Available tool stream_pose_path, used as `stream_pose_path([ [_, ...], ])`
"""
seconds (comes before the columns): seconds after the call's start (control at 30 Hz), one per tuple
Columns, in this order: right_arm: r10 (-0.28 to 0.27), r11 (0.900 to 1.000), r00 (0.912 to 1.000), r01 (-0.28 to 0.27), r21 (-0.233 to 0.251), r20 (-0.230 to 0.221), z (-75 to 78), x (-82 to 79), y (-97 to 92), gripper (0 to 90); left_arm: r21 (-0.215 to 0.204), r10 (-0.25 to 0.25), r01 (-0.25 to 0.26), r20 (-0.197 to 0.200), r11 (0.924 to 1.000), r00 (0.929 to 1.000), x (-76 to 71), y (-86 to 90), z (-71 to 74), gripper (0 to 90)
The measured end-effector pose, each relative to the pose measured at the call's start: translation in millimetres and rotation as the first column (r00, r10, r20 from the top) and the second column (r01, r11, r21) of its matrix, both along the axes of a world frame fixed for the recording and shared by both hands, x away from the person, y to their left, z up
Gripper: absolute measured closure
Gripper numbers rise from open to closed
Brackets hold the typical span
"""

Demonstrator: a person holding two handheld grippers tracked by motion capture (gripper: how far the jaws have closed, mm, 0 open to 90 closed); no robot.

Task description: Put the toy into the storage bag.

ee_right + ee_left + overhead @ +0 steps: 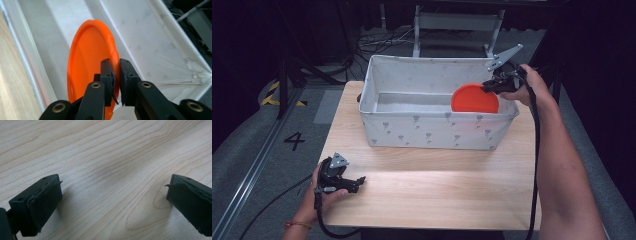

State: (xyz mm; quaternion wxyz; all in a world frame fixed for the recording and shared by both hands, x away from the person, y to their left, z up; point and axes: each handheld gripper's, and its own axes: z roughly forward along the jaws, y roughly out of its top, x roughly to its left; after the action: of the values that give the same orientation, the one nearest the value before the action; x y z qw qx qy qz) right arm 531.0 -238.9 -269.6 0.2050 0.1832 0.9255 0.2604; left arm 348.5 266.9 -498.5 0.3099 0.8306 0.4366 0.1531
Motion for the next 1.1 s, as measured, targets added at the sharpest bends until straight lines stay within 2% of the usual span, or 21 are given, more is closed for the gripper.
stream_pose_path([
  [0.1,0.034,0.9982,0.9986,-0.036,-0.047,-0.039,-8.6,1.1,3.1,82.4,0.001,0.002,-0.002,-0.001,1.0,1.0,-0.1,-0.1,0.1,0.4],
  [0.23,0.056,0.9907,0.9936,-0.068,-0.118,-0.098,-19.2,1.9,6.6,82.4,0.0,0.0,0.0,0.0,1.0,1.0,0.0,0.0,0.0,0.4],
  [0.4,0.08,0.9772,0.9836,-0.109,-0.182,-0.162,-26.0,3.5,11.9,82.4,-0.001,0.0,0.0,0.0,1.0,1.0,0.0,0.0,-0.1,0.4],
  [0.43,0.08,0.9772,0.9836,-0.109,-0.182,-0.162,-26.0,3.5,11.9,82.4,-0.001,0.0,0.0,0.0,1.0,1.0,0.0,0.0,-0.1,0.3],
  [0.5,0.076,0.9667,0.9806,-0.116,-0.228,-0.181,-29.0,4.2,17.2,82.3,0.001,0.001,-0.001,0.0,1.0,1.0,0.0,0.0,0.1,0.3],
  [0.53,0.083,0.9614,0.9779,-0.129,-0.243,-0.192,-30.3,4.0,20.1,82.3,-0.001,0.0,0.0,0.0,1.0,1.0,0.0,0.0,-0.1,0.4],
  [0.57,0.083,0.9614,0.9779,-0.129,-0.243,-0.192,-30.3,4.0,20.1,82.3,-0.001,0.0,0.0,0.0,1.0,1.0,0.0,0.0,-0.1,0.3],
  [0.63,0.086,0.9504,0.9711,-0.147,-0.274,-0.223,-33.2,5.2,25.1,82.3,0.001,0.001,-0.001,0.0,1.0,1.0,0.0,-0.1,0.0,0.3],
  [0.73,0.079,0.9442,0.966,-0.152,-0.292,-0.246,-36.4,7.5,28.4,82.2,-0.002,0.001,-0.001,-0.002,1.0,1.0,-0.1,0.0,0.0,0.3],
  [0.77,0.079,0.9442,0.966,-0.152,-0.292,-0.246,-36.4,7.5,28.4,82.2,-0.002,0.001,-0.001,-0.002,1.0,1.0,-0.1,0.0,0.0,0.3],
  [0.83,0.055,0.9456,0.9594,-0.139,-0.294,-0.277,-40.9,11.2,29.4,82.0,-0.001,0.002,-0.002,0.0,1.0,1.0,0.2,-0.4,0.0,0.2],
  [0.9,0.046,0.9463,0.9572,-0.133,-0.295,-0.286,-43.2,13.1,29.9,81.9,-0.001,0.003,-0.003,0.0,1.0,1.0,0.1,-0.4,0.0,0.3],
  [1.03,0.032,0.94,0.9529,-0.131,-0.315,-0.302,-47.0,14.6,30.8,81.3,-0.001,0.002,-0.002,0.0,1.0,1.0,0.1,-0.4,0.0,0.2],
  [1.1,0.016,0.9404,0.9554,-0.115,-0.32,-0.295,-47.8,15.3,29.8,81.1,0.0,0.002,-0.002,0.0,1.0,1.0,0.2,-0.4,0.0,0.2],
])
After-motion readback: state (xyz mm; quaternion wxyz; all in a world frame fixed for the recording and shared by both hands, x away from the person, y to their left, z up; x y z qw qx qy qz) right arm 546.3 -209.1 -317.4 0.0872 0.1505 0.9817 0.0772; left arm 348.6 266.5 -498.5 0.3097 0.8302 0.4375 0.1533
